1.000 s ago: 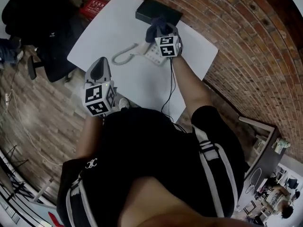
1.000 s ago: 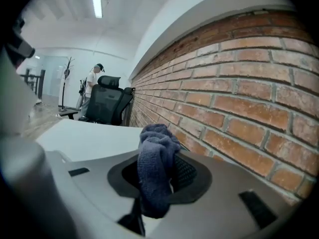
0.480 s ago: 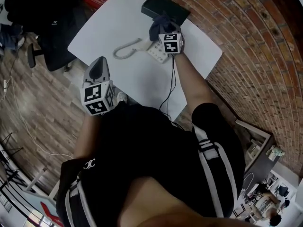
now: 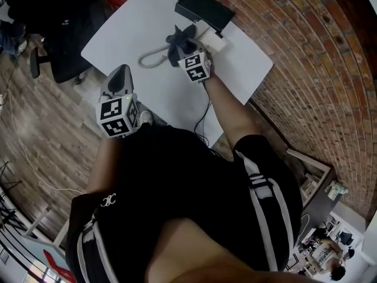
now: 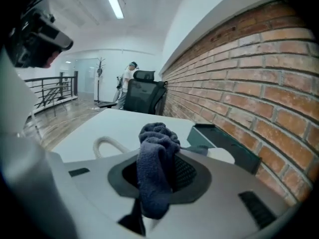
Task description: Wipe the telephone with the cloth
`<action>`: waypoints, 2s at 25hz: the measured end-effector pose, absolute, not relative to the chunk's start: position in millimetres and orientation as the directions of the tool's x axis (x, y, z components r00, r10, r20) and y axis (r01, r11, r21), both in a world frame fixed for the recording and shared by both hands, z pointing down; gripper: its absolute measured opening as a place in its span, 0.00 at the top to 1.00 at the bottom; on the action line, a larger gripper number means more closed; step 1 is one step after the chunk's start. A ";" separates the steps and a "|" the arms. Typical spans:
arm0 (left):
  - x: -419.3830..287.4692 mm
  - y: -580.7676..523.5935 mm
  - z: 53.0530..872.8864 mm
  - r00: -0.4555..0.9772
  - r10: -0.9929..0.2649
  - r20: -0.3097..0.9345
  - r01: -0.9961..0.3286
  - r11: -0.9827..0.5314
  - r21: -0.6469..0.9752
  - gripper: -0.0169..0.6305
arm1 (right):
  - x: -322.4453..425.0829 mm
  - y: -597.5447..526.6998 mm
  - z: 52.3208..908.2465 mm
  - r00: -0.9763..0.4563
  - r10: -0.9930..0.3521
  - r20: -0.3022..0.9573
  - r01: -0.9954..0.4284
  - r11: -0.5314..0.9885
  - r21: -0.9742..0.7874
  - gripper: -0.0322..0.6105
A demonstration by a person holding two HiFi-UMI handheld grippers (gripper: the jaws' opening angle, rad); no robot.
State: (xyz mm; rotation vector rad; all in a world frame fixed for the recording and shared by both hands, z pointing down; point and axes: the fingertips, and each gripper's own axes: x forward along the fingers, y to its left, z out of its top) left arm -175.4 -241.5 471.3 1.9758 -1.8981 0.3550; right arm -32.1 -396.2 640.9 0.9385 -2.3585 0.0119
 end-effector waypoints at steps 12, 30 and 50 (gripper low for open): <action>-169.3 -242.0 471.3 0.082 -0.902 0.423 -0.993 -0.038 0.111 0.96 | -36.2 -323.7 676.3 -0.542 -0.468 0.698 -0.406 0.873 0.270 0.84; -165.3 -242.0 477.2 0.085 -0.896 0.436 -0.993 -0.039 0.112 0.96 | 21.0 -367.7 680.7 -0.409 -0.553 0.726 -0.498 0.802 0.331 0.83; -171.7 -244.1 482.5 0.065 -0.886 0.459 -0.996 -0.027 0.088 0.96 | 135.3 -463.8 646.7 -0.142 -0.780 0.610 -0.844 0.417 0.337 0.83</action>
